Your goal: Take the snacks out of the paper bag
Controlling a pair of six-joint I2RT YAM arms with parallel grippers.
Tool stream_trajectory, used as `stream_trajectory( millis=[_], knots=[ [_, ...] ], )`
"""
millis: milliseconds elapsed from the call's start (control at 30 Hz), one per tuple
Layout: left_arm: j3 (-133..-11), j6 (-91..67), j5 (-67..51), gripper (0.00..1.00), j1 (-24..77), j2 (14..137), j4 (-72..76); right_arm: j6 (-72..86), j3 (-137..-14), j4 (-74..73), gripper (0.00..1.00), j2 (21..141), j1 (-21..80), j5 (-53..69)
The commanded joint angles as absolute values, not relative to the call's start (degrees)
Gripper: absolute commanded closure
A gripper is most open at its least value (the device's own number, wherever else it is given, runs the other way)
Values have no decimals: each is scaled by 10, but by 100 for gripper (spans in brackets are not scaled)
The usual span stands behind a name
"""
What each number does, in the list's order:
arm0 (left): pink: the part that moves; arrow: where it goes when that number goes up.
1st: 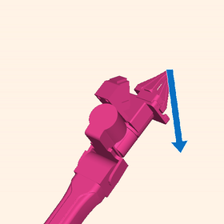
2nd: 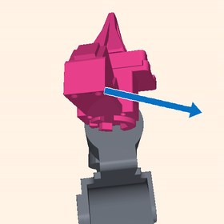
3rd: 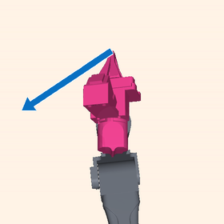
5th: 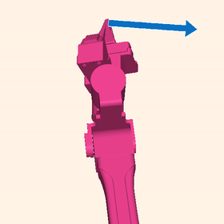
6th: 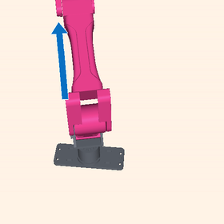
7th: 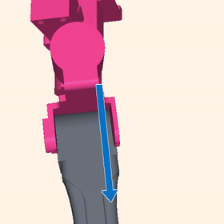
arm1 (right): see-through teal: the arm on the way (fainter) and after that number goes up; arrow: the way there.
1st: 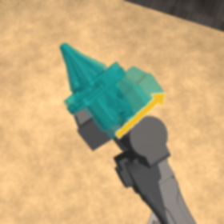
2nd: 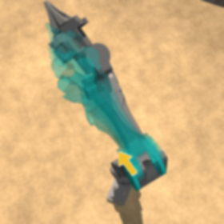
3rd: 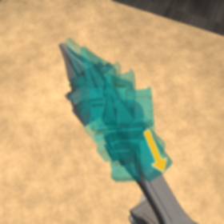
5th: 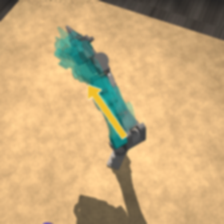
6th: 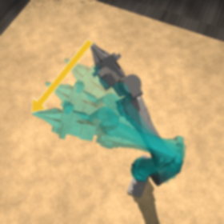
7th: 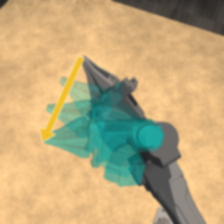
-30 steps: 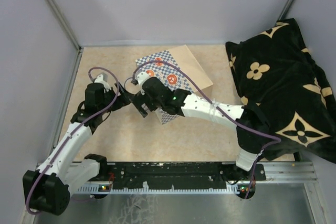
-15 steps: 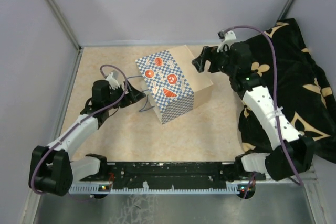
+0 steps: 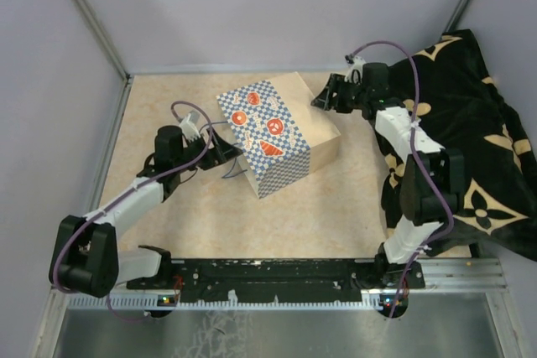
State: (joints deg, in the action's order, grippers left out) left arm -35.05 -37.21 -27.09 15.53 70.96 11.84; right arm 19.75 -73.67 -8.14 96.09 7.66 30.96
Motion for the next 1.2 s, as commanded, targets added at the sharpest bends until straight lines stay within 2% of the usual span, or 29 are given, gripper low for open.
stream_trajectory(
  millis=[0, 100, 233, 367, 467, 633, 700, 967, 1167],
  knots=[
    [-367, -372, -285, 13, 164, 719, 142, 200, -804, -47, 45, 1010, 76, 336],
    [-367, -371, -286, 13, 168, 725, 142, 199, -824, -47, 51, 1038, 76, 332],
    [-369, -371, -286, 14, 178, 733, 145, 201, -841, -39, 52, 1065, 76, 336],
    [-375, -373, -281, 14, 195, 748, 150, 206, -852, -35, 62, 1084, 76, 341],
    [-378, -377, -277, 14, 209, 761, 160, 207, -853, -33, 72, 1087, 76, 340],
    [-393, -381, -270, 14, 237, 790, 172, 198, -865, -42, 95, 1097, 73, 338],
    [-401, -383, -267, 15, 247, 804, 177, 195, -876, -47, 100, 1105, 69, 343],
    [-449, -402, -260, 16, 293, 879, 210, 164, -950, -91, 100, 1149, 54, 364],
    [-541, -415, -266, 16, 321, 969, 228, 160, -1050, -125, 100, 1198, 14, 384]
  ],
)
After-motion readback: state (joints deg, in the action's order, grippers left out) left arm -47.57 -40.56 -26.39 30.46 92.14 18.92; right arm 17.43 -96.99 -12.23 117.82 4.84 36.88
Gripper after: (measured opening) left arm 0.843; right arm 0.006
